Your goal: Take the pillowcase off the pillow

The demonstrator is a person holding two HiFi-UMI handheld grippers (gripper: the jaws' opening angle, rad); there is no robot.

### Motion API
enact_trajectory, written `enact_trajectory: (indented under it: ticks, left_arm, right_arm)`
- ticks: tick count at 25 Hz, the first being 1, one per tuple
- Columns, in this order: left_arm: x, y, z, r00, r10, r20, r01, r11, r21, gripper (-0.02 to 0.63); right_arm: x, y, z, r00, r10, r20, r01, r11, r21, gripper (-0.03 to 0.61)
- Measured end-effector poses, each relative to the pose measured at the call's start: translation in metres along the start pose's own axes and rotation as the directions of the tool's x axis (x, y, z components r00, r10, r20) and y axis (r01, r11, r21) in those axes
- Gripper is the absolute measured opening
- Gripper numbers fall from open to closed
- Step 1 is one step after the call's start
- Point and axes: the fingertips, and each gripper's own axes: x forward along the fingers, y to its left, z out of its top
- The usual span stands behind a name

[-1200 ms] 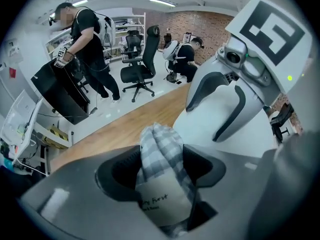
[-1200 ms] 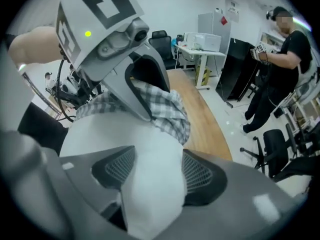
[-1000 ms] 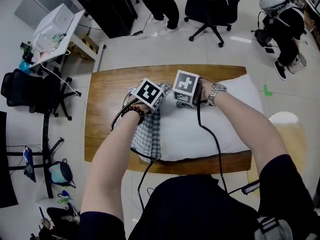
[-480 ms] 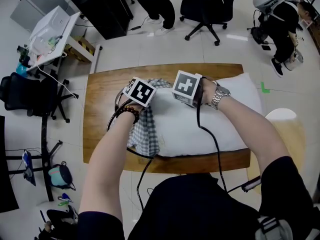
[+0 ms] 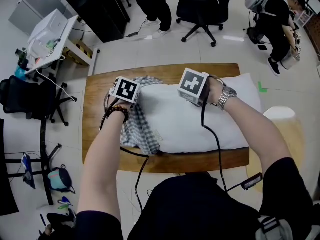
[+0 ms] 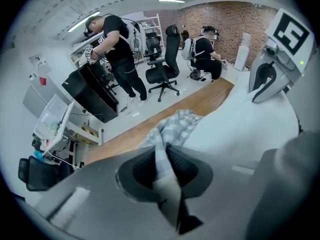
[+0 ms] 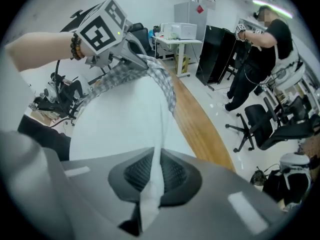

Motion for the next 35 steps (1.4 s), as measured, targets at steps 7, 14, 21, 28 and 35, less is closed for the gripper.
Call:
enact_trajectory:
  ticks: [7,14,21,28,35]
  left_arm:
    - [0.001,0.023,-0.005,0.995,0.065,0.072,-0.065,0.998,-0.003,0.038]
    - [0.0,0.044,-0.009,0.988,0.114,0.108,-0.111,0.993,-0.035,0.037]
    - [-0.002,0.047,-0.028,0.992,0.112,0.061,-0.106,0.989,-0.099,0.037]
    - [-0.009,0.056,-0.058,0.992,0.123,-0.01,-0.123,0.976,-0.178,0.038]
    - [0.002,0.082,-0.052,0.977,0.193,0.095,-0.177,0.972,-0.154,0.037]
  right_arm:
    - [0.0,0.002,-0.007,1.0,-0.03,-0.004,0.03,0.999,0.016,0.015]
    - [-0.001,0.006,-0.008,0.999,-0.036,-0.005,0.036,0.999,0.023,0.015]
    - [-0.004,0.012,-0.01,1.0,-0.031,-0.001,0.031,0.999,0.027,0.015]
    - [-0.007,0.016,-0.013,0.999,-0.036,0.001,0.036,0.999,0.036,0.016]
    - [0.001,0.02,-0.019,0.999,-0.033,-0.008,0.033,0.999,0.021,0.017]
